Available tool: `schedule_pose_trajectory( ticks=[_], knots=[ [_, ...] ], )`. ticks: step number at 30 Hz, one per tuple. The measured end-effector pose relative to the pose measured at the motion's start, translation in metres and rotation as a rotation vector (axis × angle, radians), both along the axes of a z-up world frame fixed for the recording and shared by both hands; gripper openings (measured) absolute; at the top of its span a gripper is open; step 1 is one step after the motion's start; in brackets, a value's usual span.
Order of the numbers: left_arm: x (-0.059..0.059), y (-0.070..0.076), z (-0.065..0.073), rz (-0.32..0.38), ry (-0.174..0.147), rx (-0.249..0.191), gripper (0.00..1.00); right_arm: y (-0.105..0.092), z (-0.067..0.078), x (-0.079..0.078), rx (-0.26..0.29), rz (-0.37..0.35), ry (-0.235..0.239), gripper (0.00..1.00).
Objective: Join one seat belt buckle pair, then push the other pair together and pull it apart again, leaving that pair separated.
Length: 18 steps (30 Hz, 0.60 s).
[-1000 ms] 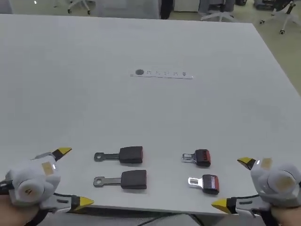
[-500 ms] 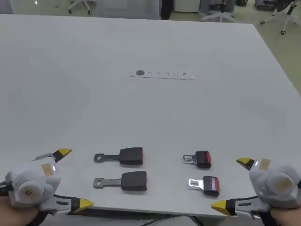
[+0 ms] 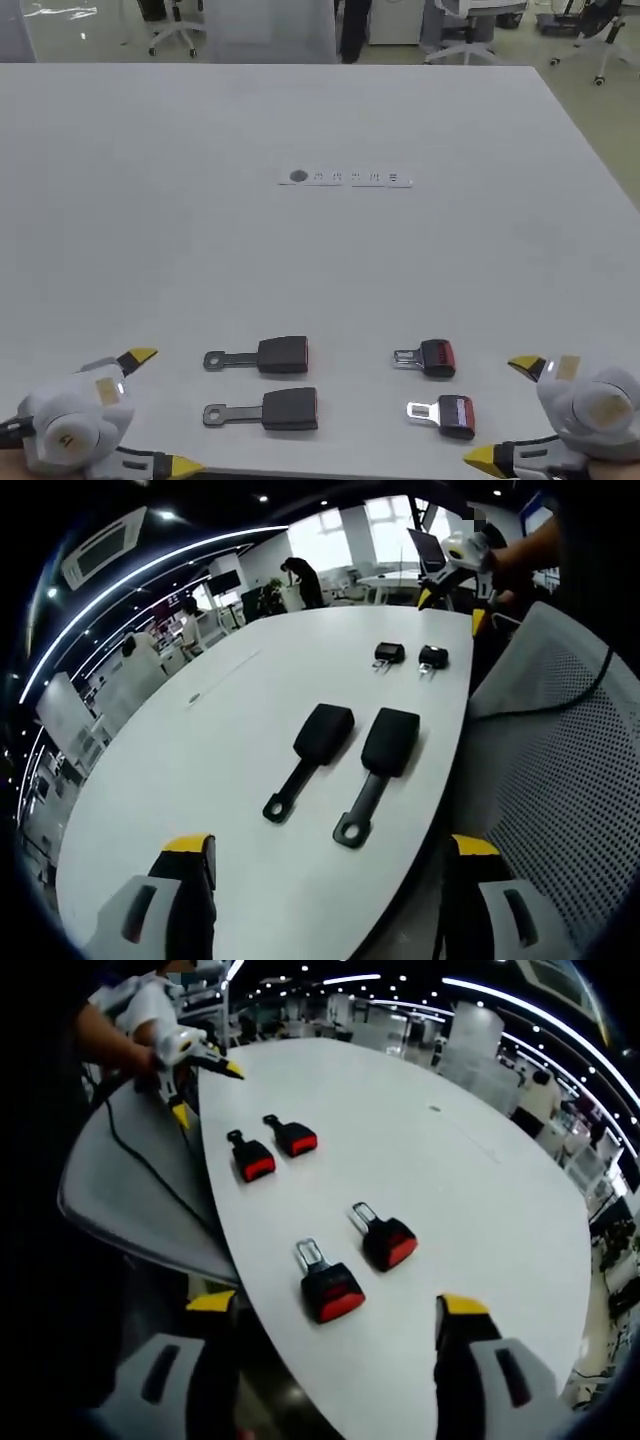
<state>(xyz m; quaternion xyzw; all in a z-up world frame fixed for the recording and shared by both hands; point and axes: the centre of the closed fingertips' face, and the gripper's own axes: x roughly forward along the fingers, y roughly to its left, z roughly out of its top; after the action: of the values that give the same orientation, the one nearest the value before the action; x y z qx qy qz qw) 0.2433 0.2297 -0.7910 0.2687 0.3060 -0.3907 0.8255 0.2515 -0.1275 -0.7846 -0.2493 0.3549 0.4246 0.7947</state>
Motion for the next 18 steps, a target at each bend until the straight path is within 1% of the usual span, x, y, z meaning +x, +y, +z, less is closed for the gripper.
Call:
schedule_pose_trajectory(
  ticks=[3, 6, 7, 9, 10, 11, 12, 13, 14, 15, 16, 18],
  knots=[
    [-0.001, -0.003, -0.002, -0.028, 0.020, 0.019, 0.97, -0.001, -0.002, -0.001, -0.006, 0.010, 0.007, 0.81],
    [0.006, -0.015, 0.003, -0.041, 0.023, 0.008, 0.95, -0.001, -0.003, -0.002, -0.016, 0.028, 0.014, 0.81],
    [0.008, -0.022, 0.004, -0.048, 0.027, 0.004, 0.93, -0.001, -0.003, -0.002, -0.019, 0.033, 0.013, 0.80],
    [0.012, -0.032, 0.003, -0.065, 0.031, 0.009, 0.90, 0.001, -0.002, -0.002, -0.019, 0.041, 0.016, 0.78],
    [0.013, -0.036, 0.003, -0.070, 0.033, 0.008, 0.90, 0.001, -0.002, -0.002, -0.020, 0.046, 0.017, 0.76],
    [0.015, -0.041, 0.002, -0.070, 0.044, -0.003, 0.89, 0.003, -0.001, -0.002, -0.018, 0.057, 0.016, 0.73],
    [0.016, -0.045, 0.002, -0.075, 0.050, -0.003, 0.88, 0.005, 0.000, -0.002, -0.010, 0.064, 0.015, 0.71],
    [0.016, -0.048, 0.000, -0.087, 0.055, 0.010, 0.87, 0.006, 0.001, -0.002, -0.009, 0.073, 0.016, 0.70],
    [0.017, -0.048, -0.002, -0.092, 0.058, 0.016, 0.84, 0.008, 0.001, -0.002, -0.014, 0.087, 0.010, 0.68],
    [0.017, -0.050, -0.004, -0.106, 0.070, 0.026, 0.82, 0.010, 0.001, -0.002, -0.019, 0.096, 0.013, 0.67],
    [0.018, -0.052, -0.005, -0.113, 0.073, 0.030, 0.81, 0.012, 0.000, -0.002, -0.024, 0.111, 0.015, 0.65],
    [0.018, -0.056, -0.008, -0.129, 0.097, 0.034, 0.78, 0.015, 0.000, -0.001, -0.034, 0.131, 0.010, 0.62]
  ],
)
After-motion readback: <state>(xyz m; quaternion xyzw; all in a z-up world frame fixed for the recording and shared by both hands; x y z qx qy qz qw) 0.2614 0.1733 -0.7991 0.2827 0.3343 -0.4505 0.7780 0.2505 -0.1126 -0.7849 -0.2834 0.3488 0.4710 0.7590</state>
